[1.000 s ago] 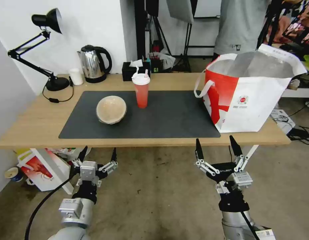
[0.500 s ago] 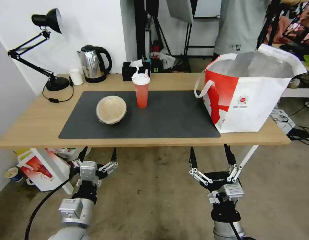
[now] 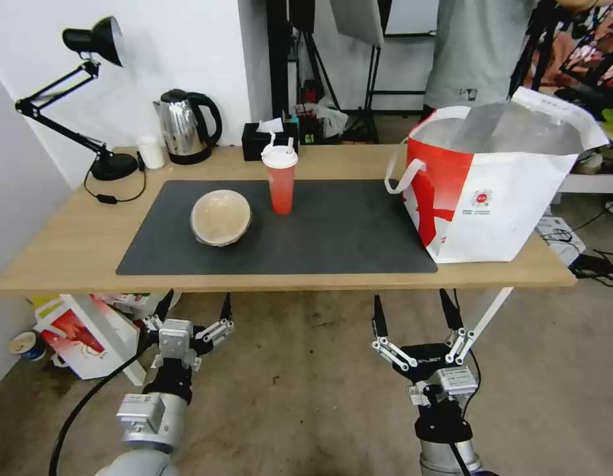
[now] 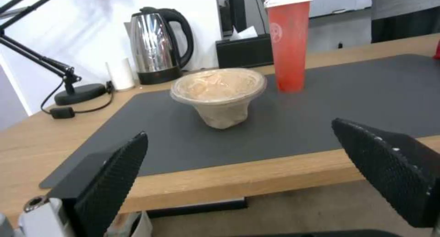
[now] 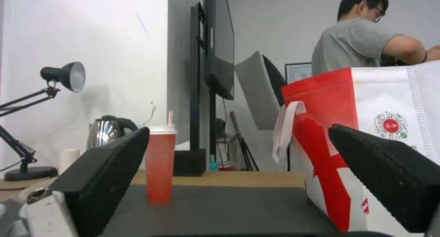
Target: Pick up the trash from the table and place it into the takeout bag.
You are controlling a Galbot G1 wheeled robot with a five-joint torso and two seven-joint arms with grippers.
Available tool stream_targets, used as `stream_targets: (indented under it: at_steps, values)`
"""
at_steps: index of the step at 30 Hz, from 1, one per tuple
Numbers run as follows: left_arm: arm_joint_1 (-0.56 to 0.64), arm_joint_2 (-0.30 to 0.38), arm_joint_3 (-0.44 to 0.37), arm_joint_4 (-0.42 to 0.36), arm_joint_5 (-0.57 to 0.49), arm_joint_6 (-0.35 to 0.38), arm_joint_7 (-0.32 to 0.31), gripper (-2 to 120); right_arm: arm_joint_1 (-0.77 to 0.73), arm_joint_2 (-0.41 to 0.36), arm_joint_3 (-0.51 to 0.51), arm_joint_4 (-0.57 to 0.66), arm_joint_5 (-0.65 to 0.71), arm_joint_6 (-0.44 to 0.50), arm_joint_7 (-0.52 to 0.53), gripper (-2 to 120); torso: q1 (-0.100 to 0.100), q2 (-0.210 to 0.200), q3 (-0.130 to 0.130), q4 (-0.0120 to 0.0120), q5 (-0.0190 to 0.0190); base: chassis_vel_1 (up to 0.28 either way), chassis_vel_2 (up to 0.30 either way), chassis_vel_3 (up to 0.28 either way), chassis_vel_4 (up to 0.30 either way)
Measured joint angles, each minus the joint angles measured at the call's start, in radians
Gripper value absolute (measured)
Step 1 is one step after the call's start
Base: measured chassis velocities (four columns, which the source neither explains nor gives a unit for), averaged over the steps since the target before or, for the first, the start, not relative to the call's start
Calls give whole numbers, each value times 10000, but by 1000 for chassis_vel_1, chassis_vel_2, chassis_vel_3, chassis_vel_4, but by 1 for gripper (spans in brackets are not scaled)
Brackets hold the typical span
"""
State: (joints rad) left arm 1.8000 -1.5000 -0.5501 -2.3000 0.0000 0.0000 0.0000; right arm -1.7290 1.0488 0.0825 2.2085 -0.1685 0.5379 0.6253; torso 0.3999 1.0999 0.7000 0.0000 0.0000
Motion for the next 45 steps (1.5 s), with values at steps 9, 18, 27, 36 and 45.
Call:
stream_targets:
  at_steps: [9,18,27,36,45]
  values:
    - [0,0,0,0,0,0,0,100,19,41,-105,-62,1,33,-5,100,0,0,0,-1,0,0,0,0,0]
    - [0,0,0,0,0,0,0,100,547,-817,-382,321,921,-175,-941,100,0,0,0,0,1,0,0,0,0]
    - [1,0,0,0,0,0,0,100,3104,-3042,-932,472,3624,-778,-2194,100,0,0,1,1,3,0,0,0,0]
    - [0,0,0,0,0,0,0,100,5138,-4035,-1775,585,5265,-1267,-2420,100,0,0,1,0,1,0,0,0,0]
    - [0,0,0,-1,0,0,0,100,7465,-4987,-2327,784,7834,-1803,-2900,100,1,2,1,1,-1,0,0,0,0]
